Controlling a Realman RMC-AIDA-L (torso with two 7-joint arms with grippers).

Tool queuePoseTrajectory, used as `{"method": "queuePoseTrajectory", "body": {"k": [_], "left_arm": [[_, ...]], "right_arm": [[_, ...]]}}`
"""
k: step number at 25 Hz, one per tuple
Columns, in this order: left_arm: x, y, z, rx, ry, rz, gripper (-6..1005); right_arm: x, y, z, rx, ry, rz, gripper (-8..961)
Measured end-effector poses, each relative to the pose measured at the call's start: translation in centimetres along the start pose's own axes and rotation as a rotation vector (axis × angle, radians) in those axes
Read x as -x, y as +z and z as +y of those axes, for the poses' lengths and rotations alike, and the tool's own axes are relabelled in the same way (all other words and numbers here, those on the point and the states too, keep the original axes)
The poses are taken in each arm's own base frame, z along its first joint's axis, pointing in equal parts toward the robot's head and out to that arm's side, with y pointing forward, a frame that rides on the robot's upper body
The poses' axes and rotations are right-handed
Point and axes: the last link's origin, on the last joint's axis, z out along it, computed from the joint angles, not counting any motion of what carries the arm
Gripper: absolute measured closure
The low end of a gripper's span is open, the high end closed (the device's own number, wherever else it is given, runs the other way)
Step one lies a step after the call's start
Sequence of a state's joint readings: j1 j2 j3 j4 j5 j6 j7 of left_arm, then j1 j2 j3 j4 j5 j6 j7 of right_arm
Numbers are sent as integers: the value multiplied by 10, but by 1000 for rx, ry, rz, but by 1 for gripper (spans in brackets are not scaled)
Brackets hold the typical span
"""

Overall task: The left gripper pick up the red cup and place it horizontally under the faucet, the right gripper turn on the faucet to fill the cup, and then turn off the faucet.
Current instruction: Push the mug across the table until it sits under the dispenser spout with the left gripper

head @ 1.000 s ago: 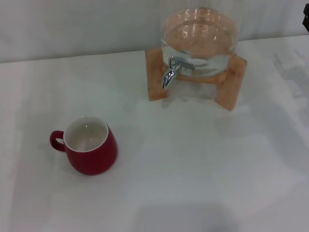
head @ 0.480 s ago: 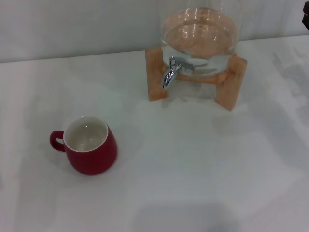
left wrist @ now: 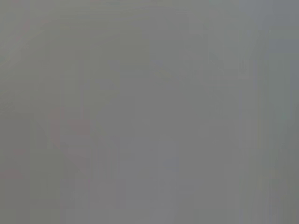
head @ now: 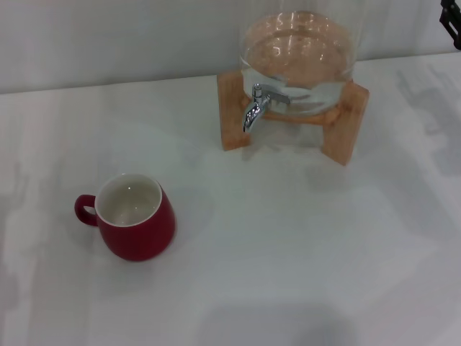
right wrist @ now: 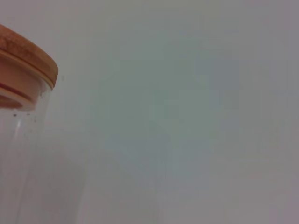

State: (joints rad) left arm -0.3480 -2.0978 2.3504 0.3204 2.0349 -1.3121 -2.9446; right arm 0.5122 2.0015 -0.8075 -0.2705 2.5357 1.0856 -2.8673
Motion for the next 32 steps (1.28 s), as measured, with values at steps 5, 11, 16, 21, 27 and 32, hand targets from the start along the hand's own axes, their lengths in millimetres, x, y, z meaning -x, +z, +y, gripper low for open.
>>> {"method": "queuePoseTrajectory", "body": {"k": [5,11,16,21,27,32], "left_arm": [[6,-14,3,32,14,-29,123],[11,-24,8,73,25,-48,123],[13,-30,14,120,36,-56,124],[13,-33,23,169,38,-60,124],[16,-37,39,219,8,-89,124],[19,-43,43,237,19,-111,123]], "right_arm": [[4,6,1,4,-3,-12,291],[10,12,2,12,-11,-31,290],[12,15,2,14,-13,-39,290],[15,17,0,12,-18,-45,290],[16,18,-2,10,-21,-48,291],[18,21,-2,11,-25,-50,291]]}}
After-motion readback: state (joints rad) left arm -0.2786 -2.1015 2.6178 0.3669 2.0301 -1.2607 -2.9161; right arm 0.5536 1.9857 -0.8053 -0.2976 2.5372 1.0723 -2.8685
